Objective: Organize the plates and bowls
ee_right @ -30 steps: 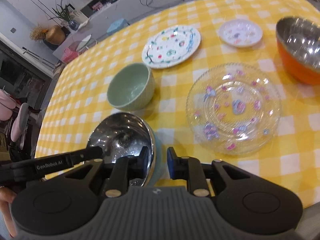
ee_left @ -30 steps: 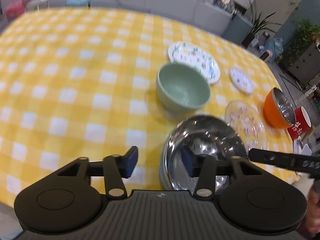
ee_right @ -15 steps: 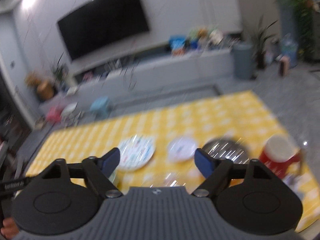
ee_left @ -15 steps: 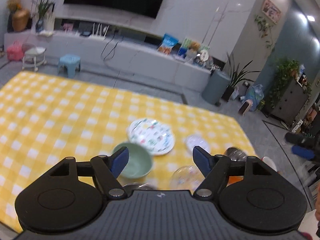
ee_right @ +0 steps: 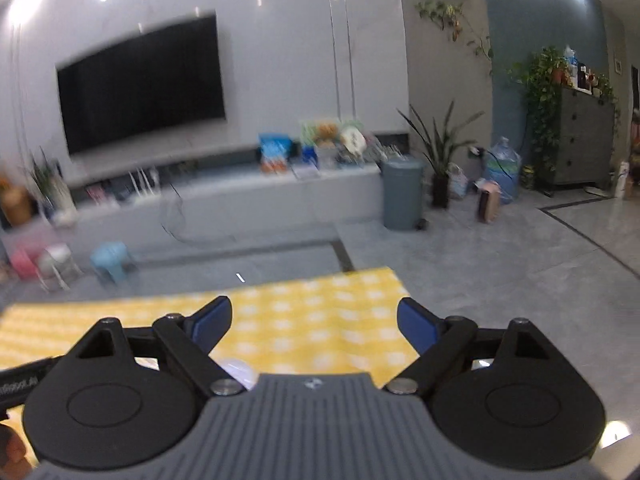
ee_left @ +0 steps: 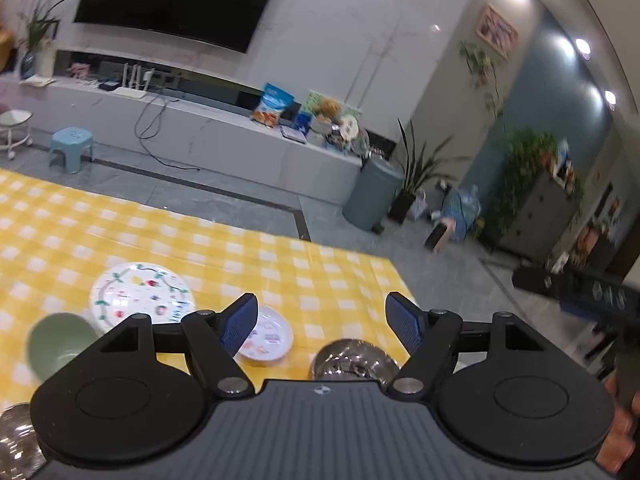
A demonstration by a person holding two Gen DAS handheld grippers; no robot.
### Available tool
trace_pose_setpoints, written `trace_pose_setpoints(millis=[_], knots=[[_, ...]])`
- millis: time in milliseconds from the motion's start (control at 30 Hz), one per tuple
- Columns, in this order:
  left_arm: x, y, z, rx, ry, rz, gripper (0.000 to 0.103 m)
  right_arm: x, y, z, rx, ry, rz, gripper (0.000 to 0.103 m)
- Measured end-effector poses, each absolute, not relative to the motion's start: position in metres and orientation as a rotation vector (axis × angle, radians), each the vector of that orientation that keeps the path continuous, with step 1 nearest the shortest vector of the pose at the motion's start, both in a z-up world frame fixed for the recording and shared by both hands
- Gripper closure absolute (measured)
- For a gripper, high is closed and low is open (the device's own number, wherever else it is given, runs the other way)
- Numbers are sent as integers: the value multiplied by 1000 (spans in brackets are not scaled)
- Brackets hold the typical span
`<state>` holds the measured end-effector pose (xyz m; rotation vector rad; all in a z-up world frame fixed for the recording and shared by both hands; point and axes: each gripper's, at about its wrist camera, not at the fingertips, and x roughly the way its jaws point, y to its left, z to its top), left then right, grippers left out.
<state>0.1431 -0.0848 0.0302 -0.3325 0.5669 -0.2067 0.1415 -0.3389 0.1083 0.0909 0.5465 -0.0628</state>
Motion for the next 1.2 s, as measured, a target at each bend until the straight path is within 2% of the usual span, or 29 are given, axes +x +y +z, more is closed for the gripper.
trace_pose_setpoints(millis=[300,700,900,967,1167,1200], knots=[[171,-127,1,-246,612,-196,18,164,-381,66,228,583,-108,16],[190,-133,4,-219,619,-174,19,190,-374,40,158,664,-117,16],[218,-141,-12,-167,787,-198,19,215,-376,8,191,813,-92,17],[230,-144,-23,-167,850,-213,21,223,-378,-7,210,871,-87,28],[245,-149,-56,-181,1011,-240,31,231,-363,-33,160,976,-34,43],[245,-150,-60,-167,1020,-238,36,231,-358,-35,118,977,-37,45]])
